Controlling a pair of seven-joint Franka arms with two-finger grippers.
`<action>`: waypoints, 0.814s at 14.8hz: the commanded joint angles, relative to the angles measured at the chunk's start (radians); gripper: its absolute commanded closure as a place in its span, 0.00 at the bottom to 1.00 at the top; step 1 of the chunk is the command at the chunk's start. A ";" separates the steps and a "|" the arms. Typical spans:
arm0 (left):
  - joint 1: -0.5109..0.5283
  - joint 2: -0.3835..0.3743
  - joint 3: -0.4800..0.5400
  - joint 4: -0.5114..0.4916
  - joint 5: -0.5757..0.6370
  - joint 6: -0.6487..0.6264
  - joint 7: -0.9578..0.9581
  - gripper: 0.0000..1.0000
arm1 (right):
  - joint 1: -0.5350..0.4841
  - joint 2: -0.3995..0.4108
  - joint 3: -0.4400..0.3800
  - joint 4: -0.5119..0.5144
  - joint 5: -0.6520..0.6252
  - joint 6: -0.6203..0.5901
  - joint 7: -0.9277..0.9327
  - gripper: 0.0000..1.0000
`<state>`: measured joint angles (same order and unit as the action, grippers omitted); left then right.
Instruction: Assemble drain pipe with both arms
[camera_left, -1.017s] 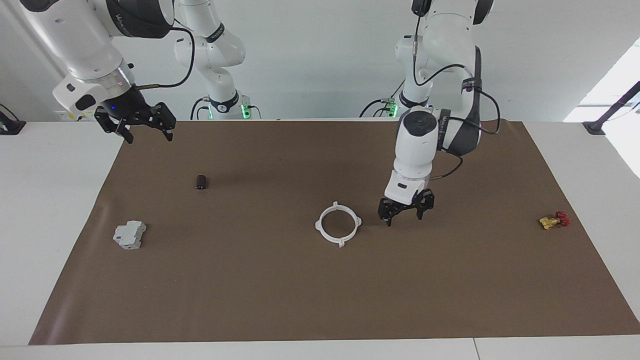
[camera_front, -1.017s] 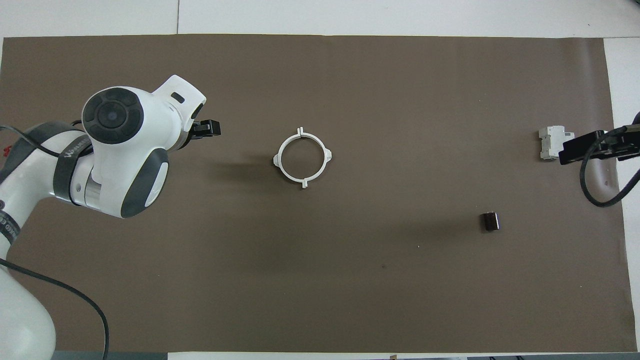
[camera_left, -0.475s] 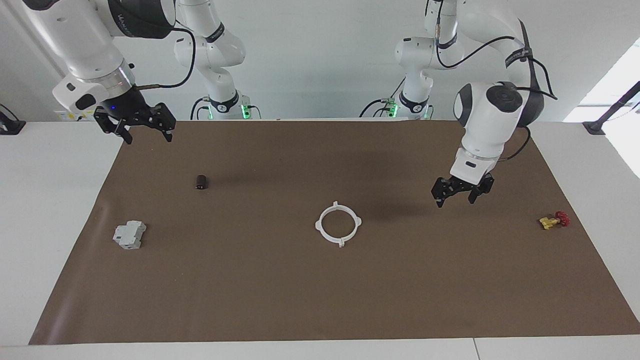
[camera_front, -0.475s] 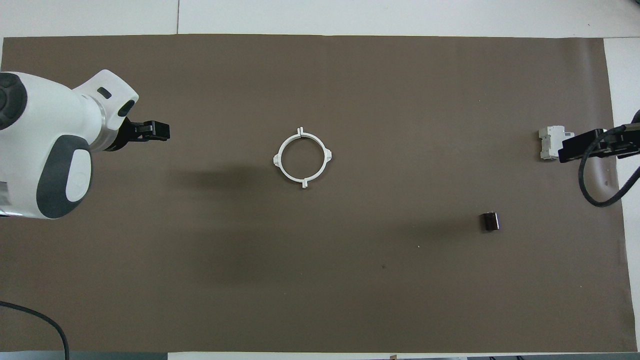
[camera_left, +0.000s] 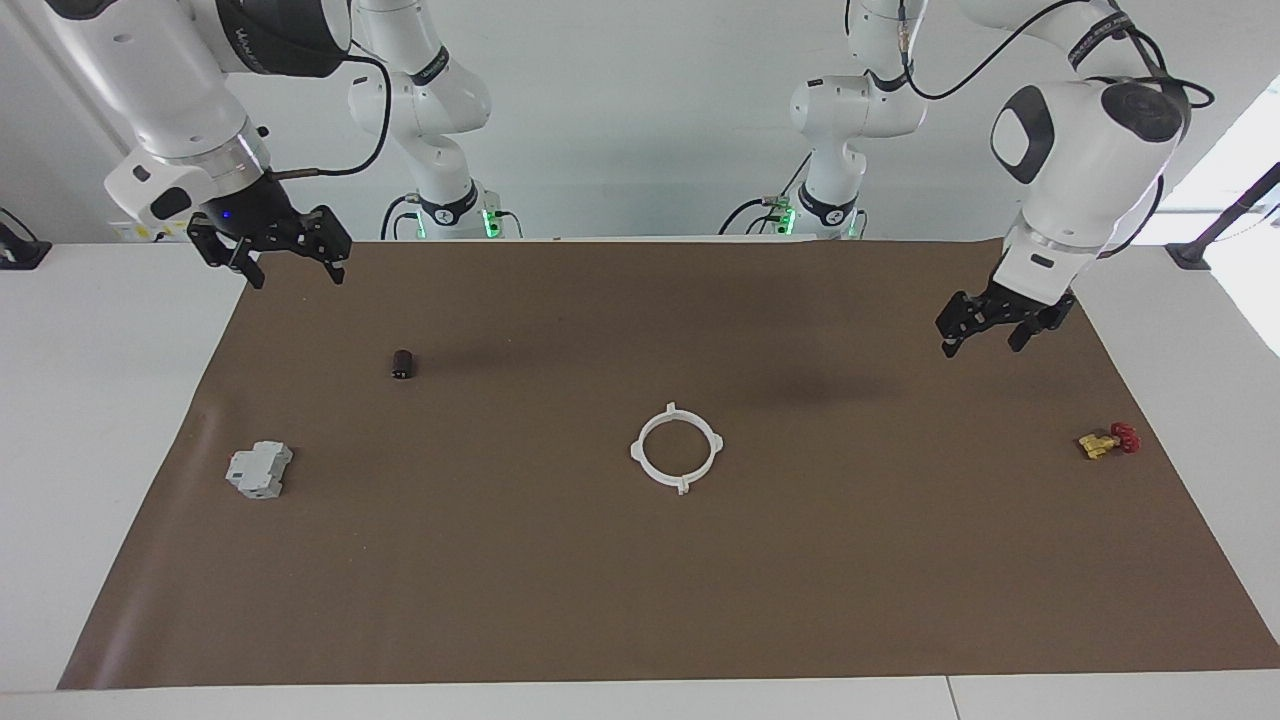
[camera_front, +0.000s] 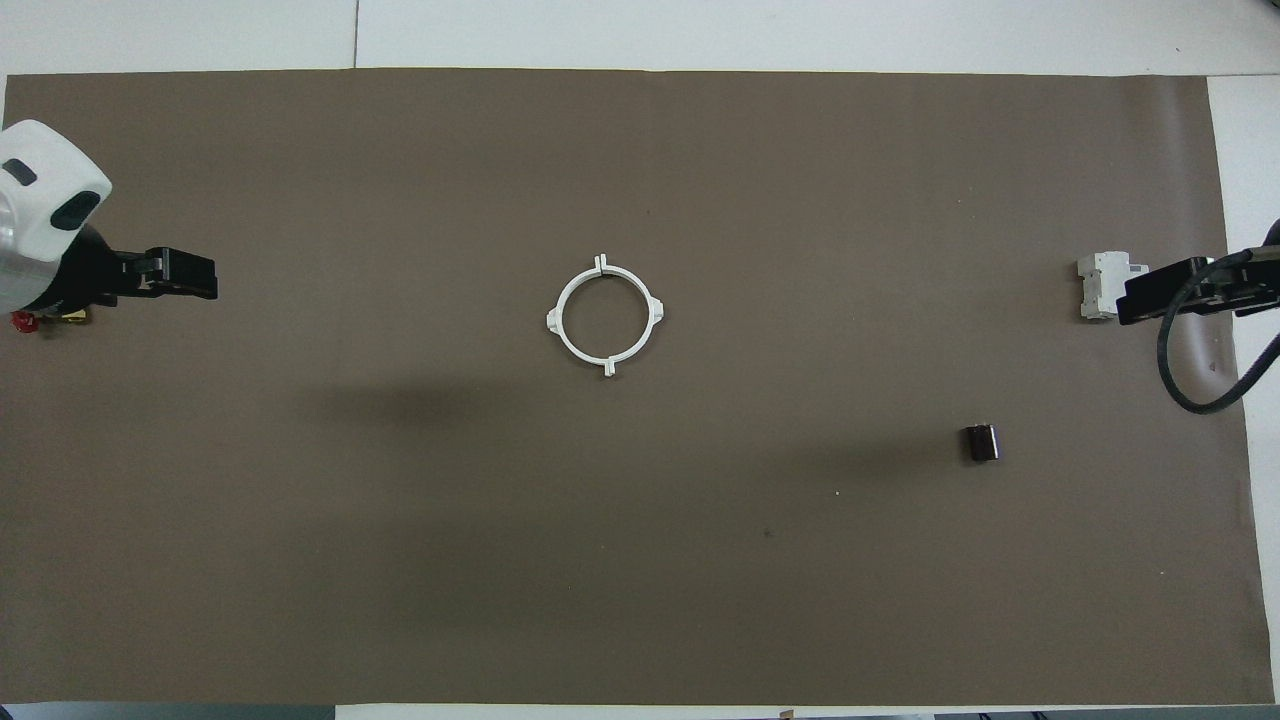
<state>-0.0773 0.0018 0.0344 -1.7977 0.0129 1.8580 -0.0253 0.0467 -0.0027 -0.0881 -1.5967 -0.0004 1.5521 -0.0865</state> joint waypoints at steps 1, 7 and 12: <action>0.039 0.009 0.002 0.101 -0.018 -0.132 0.079 0.00 | -0.005 -0.005 0.010 -0.003 -0.007 0.013 0.014 0.00; 0.074 -0.042 0.009 0.098 -0.018 -0.220 0.084 0.00 | -0.007 -0.007 0.010 -0.002 -0.006 0.013 0.014 0.00; 0.088 -0.080 0.013 0.060 -0.018 -0.255 0.096 0.00 | -0.005 -0.007 0.010 0.000 -0.006 0.013 0.016 0.00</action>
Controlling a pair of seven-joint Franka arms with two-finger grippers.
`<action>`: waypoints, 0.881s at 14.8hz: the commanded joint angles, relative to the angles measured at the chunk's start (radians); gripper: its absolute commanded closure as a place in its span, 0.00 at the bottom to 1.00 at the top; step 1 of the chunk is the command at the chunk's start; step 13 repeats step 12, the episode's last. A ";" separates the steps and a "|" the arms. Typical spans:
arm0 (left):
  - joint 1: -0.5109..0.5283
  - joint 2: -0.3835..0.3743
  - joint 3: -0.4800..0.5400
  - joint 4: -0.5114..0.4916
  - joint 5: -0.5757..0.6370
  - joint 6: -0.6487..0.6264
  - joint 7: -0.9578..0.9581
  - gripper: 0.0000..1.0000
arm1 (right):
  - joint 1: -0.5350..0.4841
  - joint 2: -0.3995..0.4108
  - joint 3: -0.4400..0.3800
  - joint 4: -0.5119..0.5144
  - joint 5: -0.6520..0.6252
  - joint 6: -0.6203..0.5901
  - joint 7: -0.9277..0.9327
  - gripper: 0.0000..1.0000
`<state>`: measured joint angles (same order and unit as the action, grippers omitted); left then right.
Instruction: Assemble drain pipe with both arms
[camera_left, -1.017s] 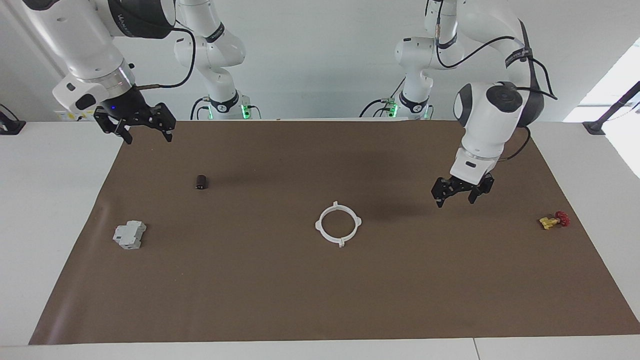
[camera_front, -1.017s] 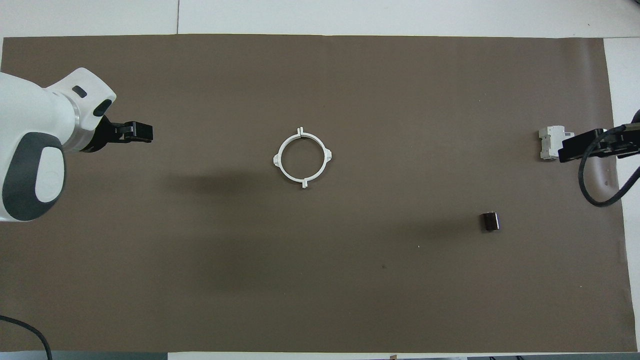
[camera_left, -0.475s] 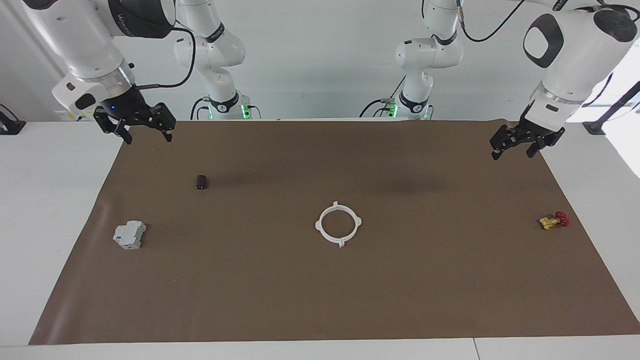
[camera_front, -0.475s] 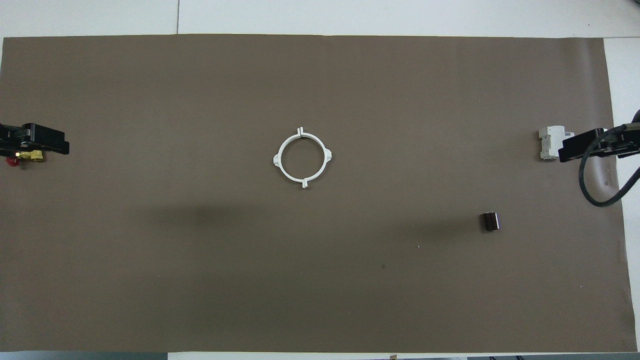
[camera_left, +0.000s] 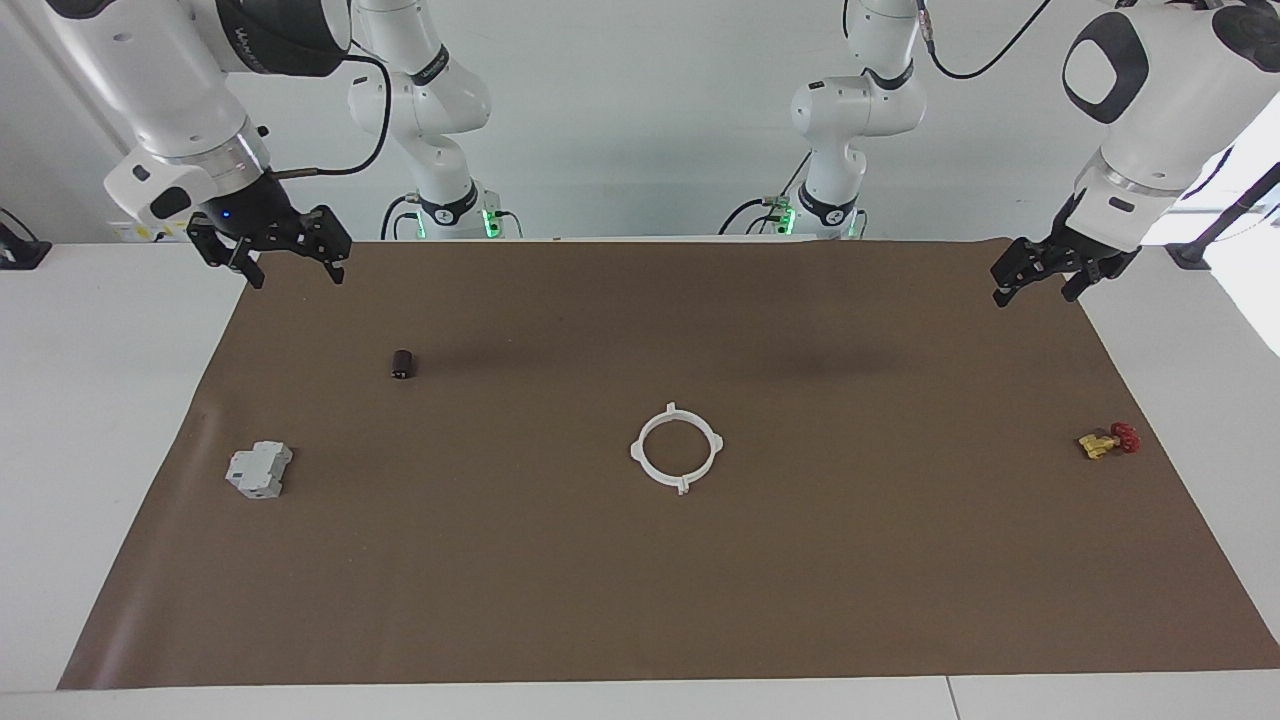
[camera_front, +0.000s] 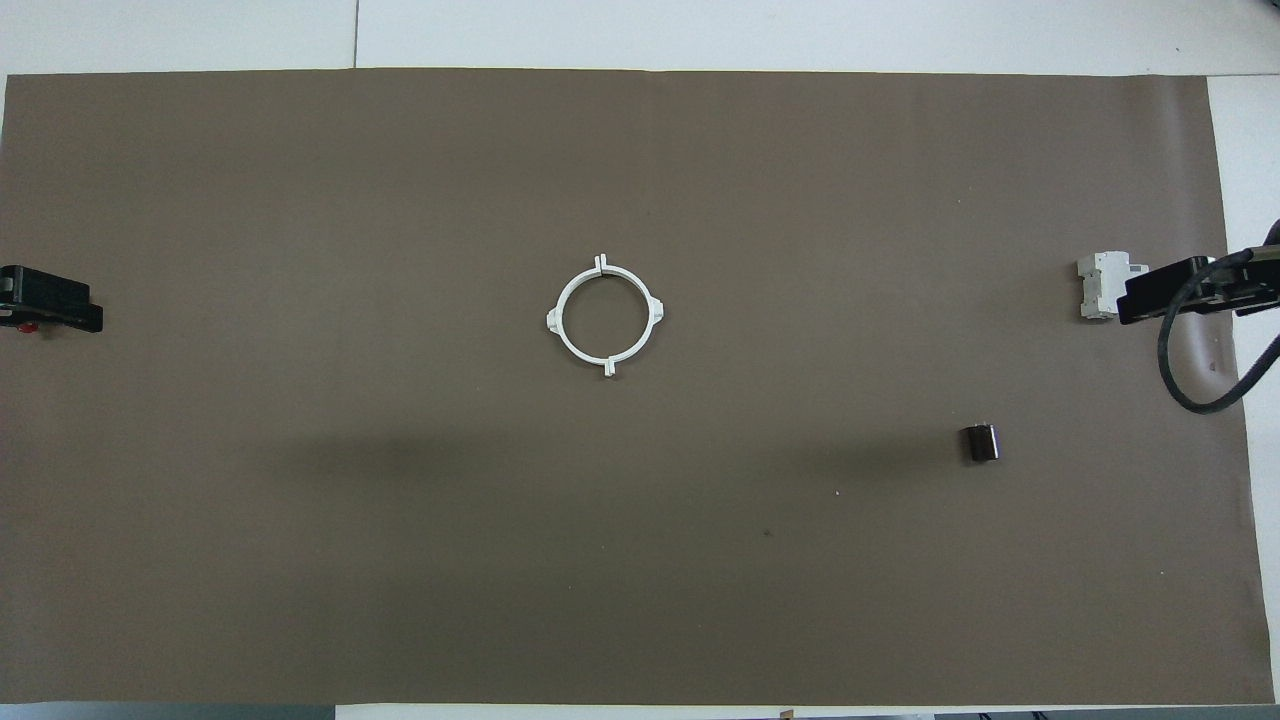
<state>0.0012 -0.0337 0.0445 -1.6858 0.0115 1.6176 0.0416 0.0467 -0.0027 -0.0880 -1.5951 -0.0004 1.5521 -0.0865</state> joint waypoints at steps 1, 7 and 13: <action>0.010 -0.055 0.003 -0.064 -0.016 -0.010 0.030 0.00 | -0.007 -0.006 0.010 -0.003 -0.006 0.013 0.016 0.00; 0.014 -0.051 0.003 -0.063 -0.015 0.024 0.055 0.00 | -0.007 -0.006 0.008 -0.002 -0.006 0.013 0.016 0.00; 0.014 -0.048 0.003 -0.057 -0.015 0.028 0.057 0.00 | -0.010 -0.006 0.010 -0.003 -0.006 0.013 0.016 0.00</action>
